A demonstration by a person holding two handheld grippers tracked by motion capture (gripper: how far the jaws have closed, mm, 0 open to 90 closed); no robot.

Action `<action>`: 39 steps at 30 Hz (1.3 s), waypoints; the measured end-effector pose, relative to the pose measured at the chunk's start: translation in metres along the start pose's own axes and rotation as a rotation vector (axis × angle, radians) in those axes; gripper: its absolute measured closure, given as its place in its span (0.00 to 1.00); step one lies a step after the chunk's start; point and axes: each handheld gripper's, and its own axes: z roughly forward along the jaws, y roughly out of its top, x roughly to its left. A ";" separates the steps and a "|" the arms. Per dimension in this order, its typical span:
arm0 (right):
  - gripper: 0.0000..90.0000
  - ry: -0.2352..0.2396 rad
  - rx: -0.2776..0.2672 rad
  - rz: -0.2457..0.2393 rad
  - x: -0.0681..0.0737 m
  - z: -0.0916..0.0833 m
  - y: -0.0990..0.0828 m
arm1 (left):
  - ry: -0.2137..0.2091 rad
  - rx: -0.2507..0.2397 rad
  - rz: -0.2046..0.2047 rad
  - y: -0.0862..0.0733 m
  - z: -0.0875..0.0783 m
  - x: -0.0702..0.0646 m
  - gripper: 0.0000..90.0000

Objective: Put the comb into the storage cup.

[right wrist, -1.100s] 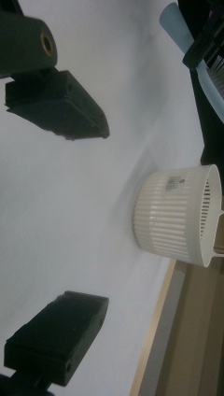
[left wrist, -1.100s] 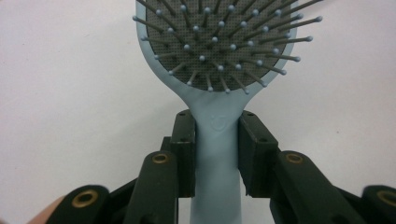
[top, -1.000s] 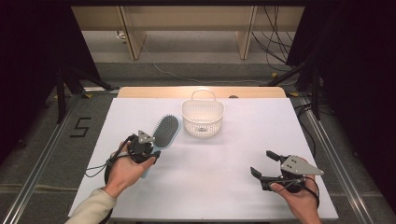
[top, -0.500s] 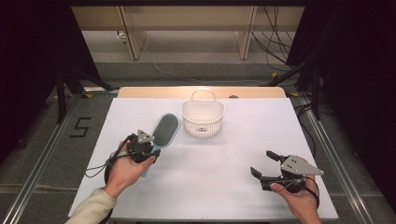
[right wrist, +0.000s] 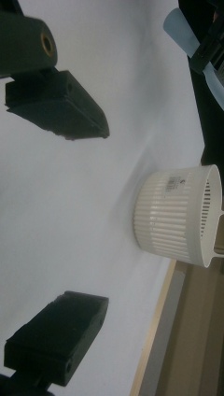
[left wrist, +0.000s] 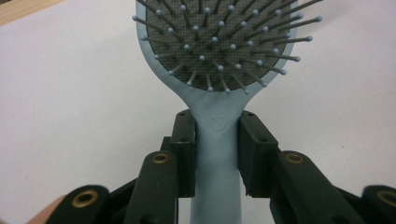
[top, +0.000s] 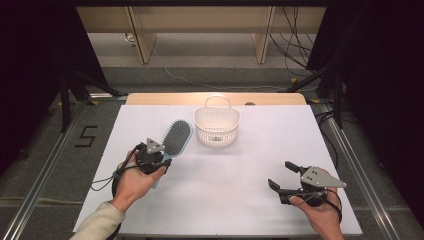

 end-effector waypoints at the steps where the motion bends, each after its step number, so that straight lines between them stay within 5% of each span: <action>1: 0.18 0.000 0.001 0.000 0.000 0.000 0.000 | 0.001 0.001 0.001 0.000 0.000 0.000 0.78; 39: 0.18 0.000 0.003 0.002 0.000 0.000 0.000 | 0.023 -0.067 -0.007 0.002 -0.002 0.002 0.78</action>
